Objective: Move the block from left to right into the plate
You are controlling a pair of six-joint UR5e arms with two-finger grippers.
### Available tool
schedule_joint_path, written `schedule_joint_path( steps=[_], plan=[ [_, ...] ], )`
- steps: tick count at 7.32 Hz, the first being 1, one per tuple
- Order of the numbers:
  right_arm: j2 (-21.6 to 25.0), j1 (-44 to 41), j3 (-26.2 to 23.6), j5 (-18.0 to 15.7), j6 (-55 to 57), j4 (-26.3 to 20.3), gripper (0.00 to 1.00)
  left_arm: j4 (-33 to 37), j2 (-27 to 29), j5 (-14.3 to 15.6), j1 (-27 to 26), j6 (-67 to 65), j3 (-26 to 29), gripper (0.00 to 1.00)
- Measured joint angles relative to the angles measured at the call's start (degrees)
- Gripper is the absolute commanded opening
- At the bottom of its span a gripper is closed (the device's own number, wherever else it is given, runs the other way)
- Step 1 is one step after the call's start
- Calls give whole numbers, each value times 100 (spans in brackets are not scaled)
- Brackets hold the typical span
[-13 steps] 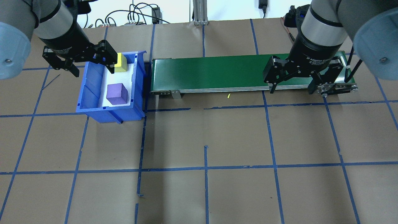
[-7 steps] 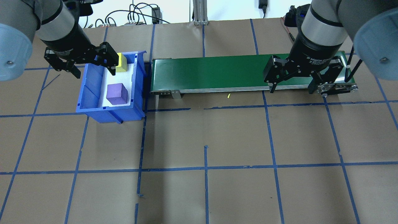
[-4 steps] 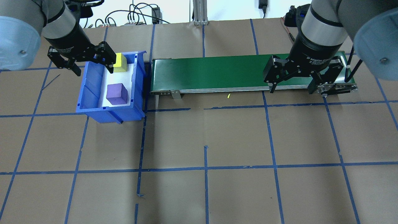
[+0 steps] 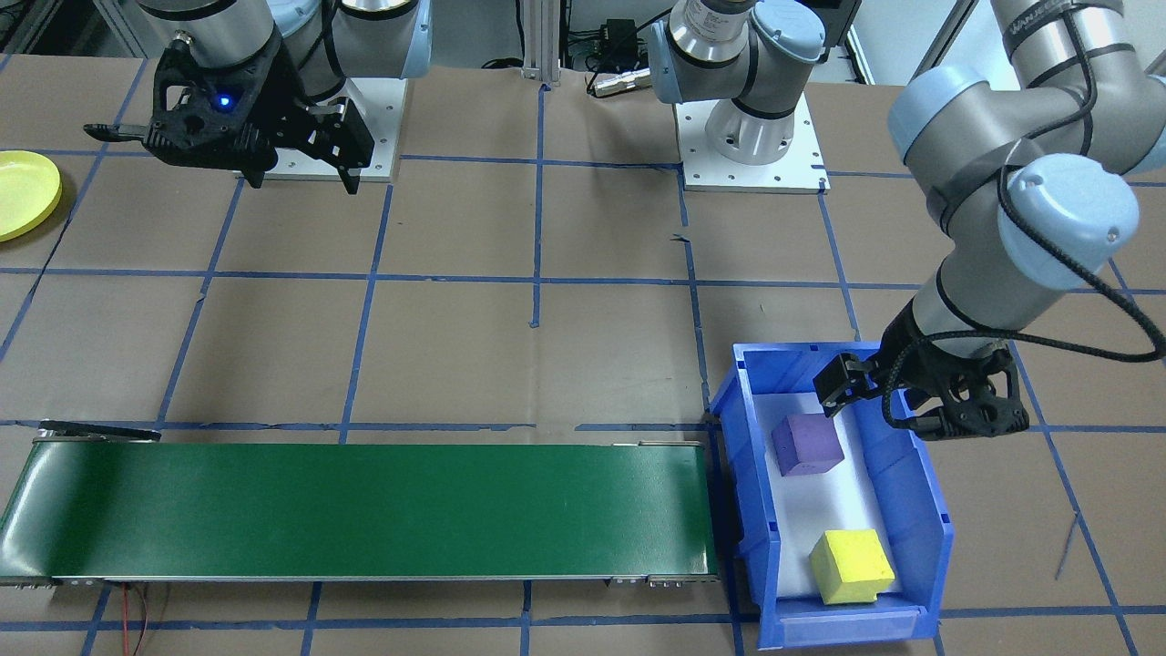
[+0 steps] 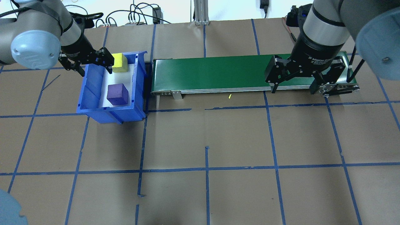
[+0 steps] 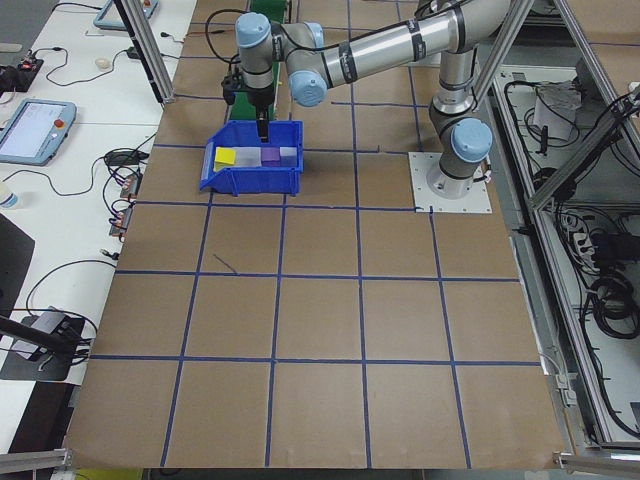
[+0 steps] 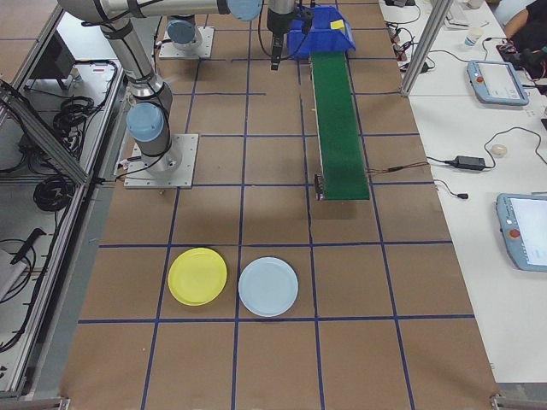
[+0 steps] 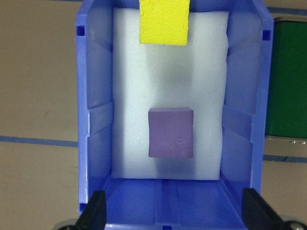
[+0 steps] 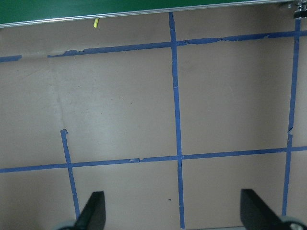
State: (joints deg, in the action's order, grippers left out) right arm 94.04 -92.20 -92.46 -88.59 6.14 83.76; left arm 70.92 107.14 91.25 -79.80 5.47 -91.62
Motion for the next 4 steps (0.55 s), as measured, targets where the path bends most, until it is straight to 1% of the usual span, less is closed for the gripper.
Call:
schedule_joint_path(
  steps=[2,4],
  plan=[
    [0,0,3,0,-1,0,100,-238,317,-6,5,-34,-101,98],
    [-2,6,13,-4,-7,2,100,-385,420,-12,1,-88,-212,97]
  ],
)
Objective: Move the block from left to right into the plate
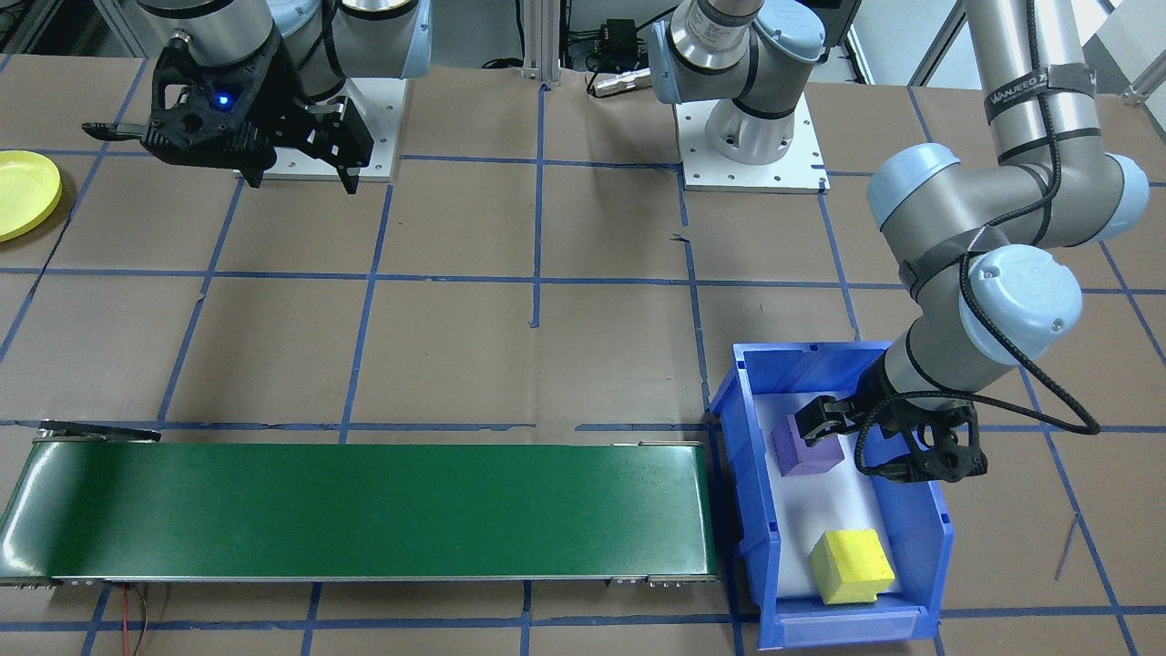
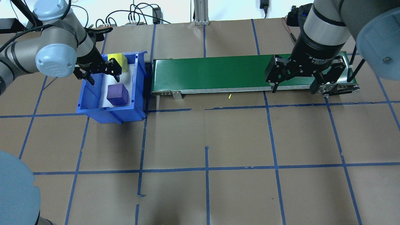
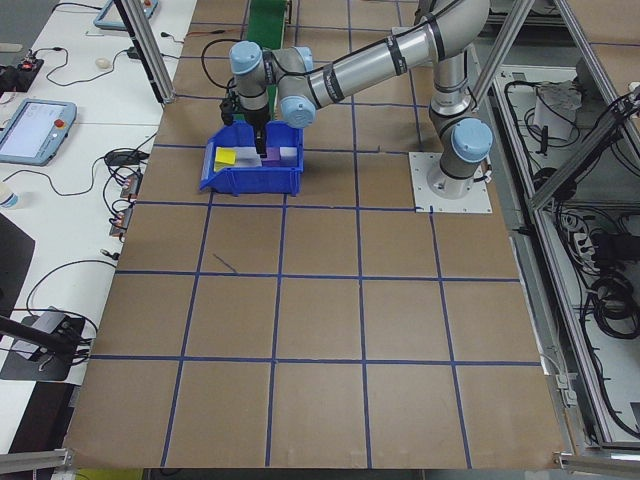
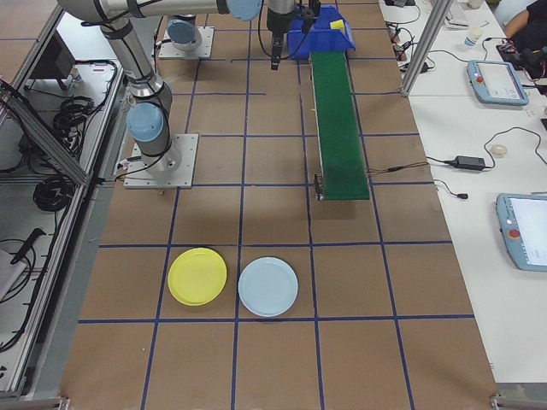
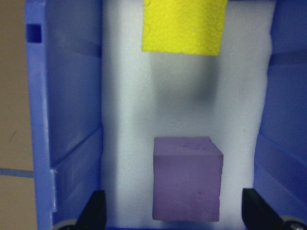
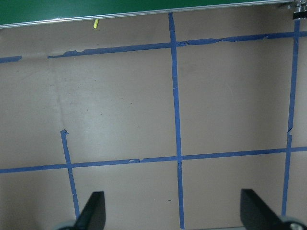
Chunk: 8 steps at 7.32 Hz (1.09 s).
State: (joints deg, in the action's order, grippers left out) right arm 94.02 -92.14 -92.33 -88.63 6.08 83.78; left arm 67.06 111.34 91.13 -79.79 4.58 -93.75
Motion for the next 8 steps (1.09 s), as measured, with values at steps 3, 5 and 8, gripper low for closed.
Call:
schedule_joint_path(
  steps=[3,5,8],
  plan=[
    [-6,13,11,-4,-30,3,100,-288,56,-63,-1,-13,-336,97],
    [-6,35,13,-5,-47,5,100,-360,168,-240,-2,-5,-412,89],
    [-5,150,9,-3,-157,-5,100,-403,302,-236,-1,21,-449,33]
  ],
)
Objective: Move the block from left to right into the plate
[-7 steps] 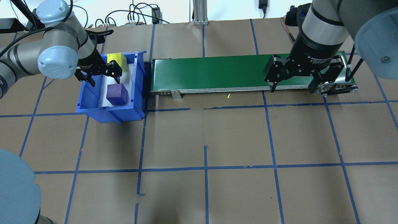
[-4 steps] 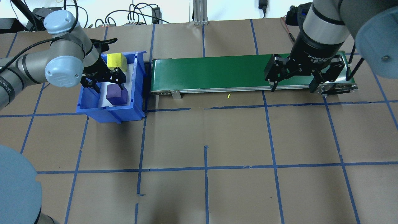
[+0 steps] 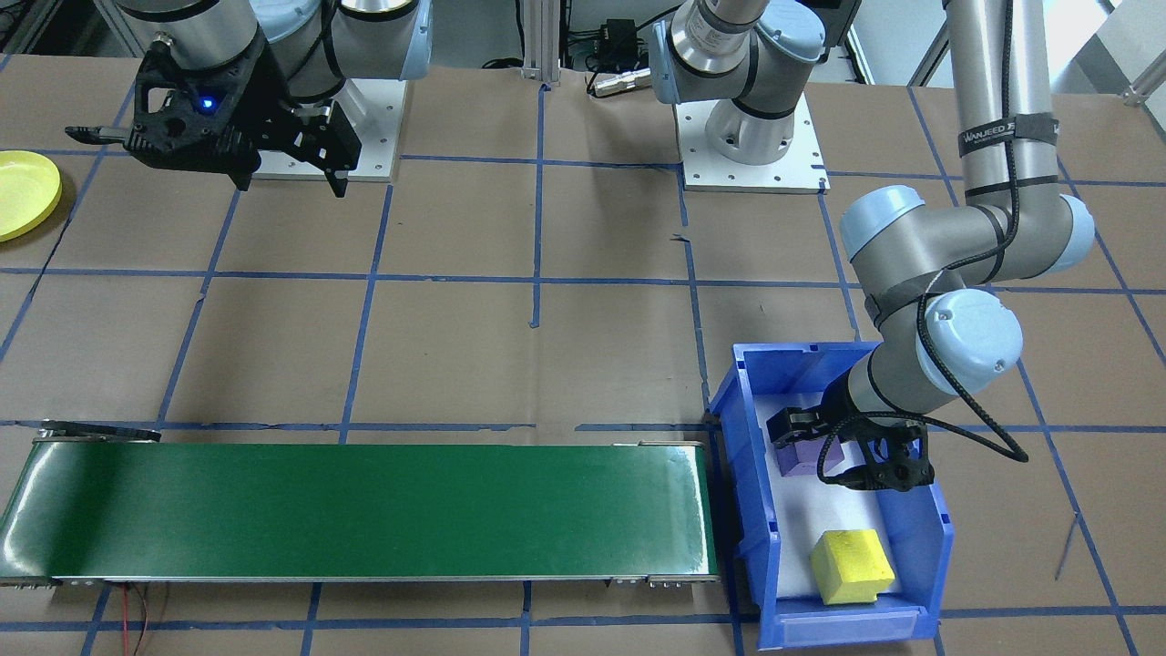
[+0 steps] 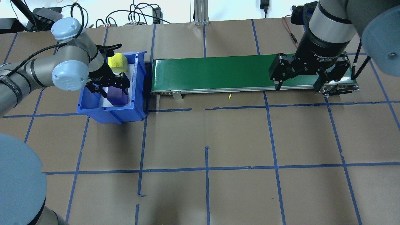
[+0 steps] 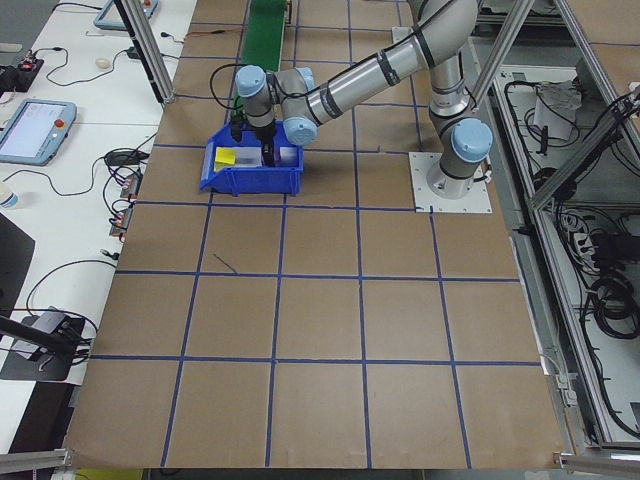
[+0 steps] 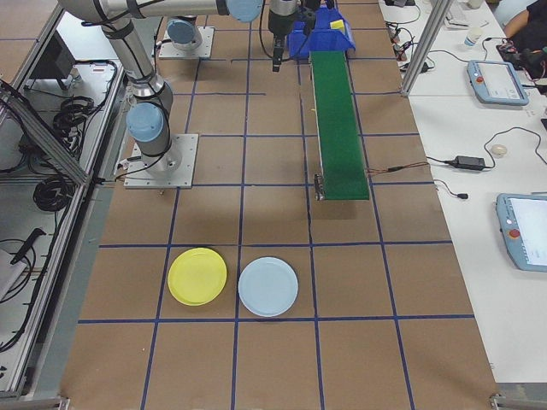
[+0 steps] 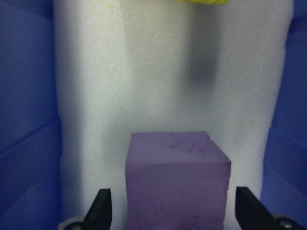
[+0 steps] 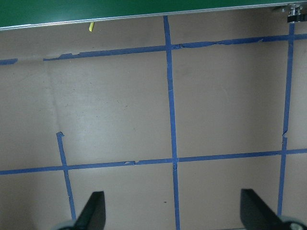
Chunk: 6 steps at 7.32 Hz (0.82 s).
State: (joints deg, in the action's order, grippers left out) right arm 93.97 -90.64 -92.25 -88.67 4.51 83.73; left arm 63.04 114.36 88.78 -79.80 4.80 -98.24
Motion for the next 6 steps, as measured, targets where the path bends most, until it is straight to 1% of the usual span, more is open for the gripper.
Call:
schedule_joint_path(
  steps=[1,3,6],
  plan=[
    [4,24,-5,10,-22,-8,100,20,3,7,0,19,-2,26],
    [11,31,-8,59,10,-4,100,138,-119,40,0,42,133,26],
    [8,28,-31,48,49,115,100,768,-442,142,-7,-263,795,26]
  ],
)
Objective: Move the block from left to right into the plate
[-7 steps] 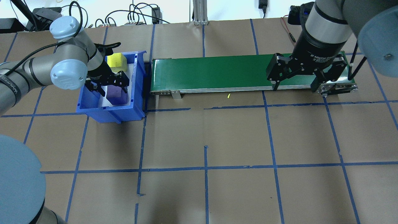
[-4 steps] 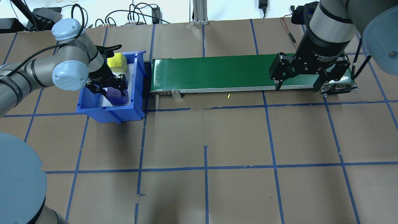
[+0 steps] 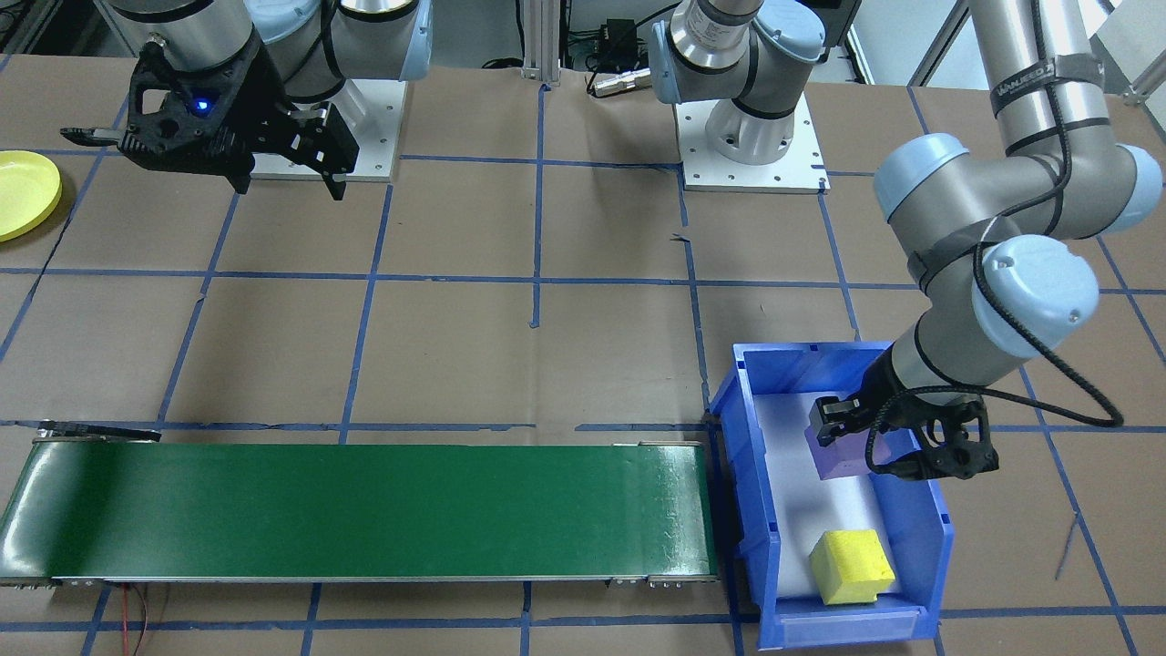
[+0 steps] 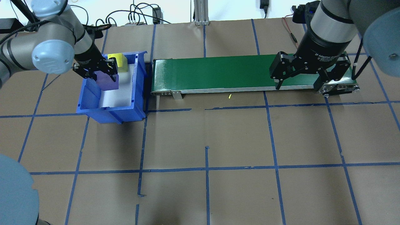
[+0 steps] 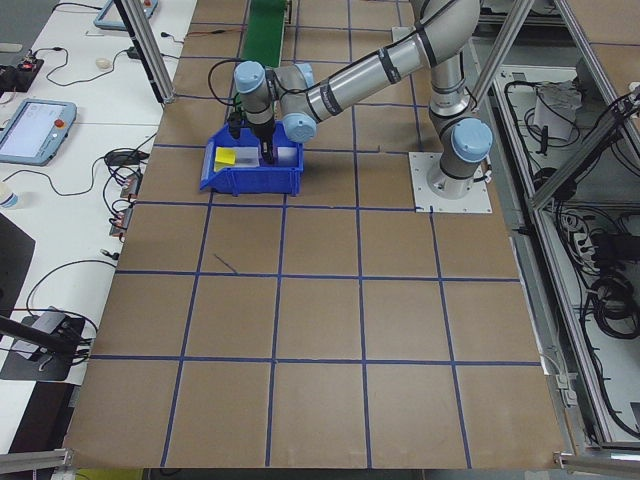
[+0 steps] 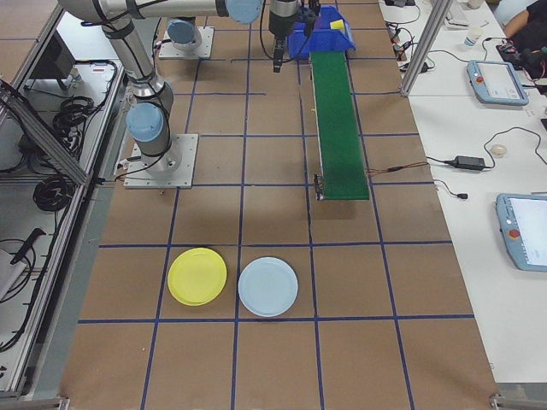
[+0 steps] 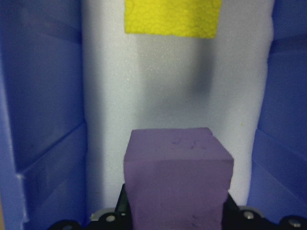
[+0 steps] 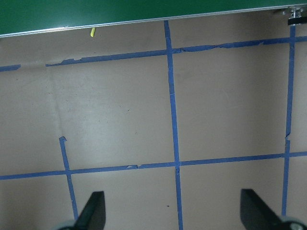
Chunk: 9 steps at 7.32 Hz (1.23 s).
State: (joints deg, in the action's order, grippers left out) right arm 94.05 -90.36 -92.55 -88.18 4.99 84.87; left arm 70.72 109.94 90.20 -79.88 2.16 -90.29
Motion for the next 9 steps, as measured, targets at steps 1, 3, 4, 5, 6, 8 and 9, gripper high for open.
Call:
schedule_joint_path(
  steps=[1,3,4,5,6,8,9],
  plan=[
    [-1,4,0,-19,1,14,100,202,-91,-9,-46,-133,213,26],
    [0,8,4,-40,-2,28,100,358,-216,-45,-445,-357,471,26],
    [-1,9,9,-51,-5,29,100,328,-213,-53,-751,-502,515,26],
    [1,8,9,-56,-2,25,100,269,-184,-57,-1036,-615,531,27],
    [4,7,12,-58,0,24,100,109,-81,-63,-1285,-681,536,28],
    [13,-6,17,-60,-2,19,100,-511,384,-49,-1649,-889,584,31],
    [13,-6,13,-62,-10,14,100,-707,577,-51,-1710,-930,653,32]
  ],
)
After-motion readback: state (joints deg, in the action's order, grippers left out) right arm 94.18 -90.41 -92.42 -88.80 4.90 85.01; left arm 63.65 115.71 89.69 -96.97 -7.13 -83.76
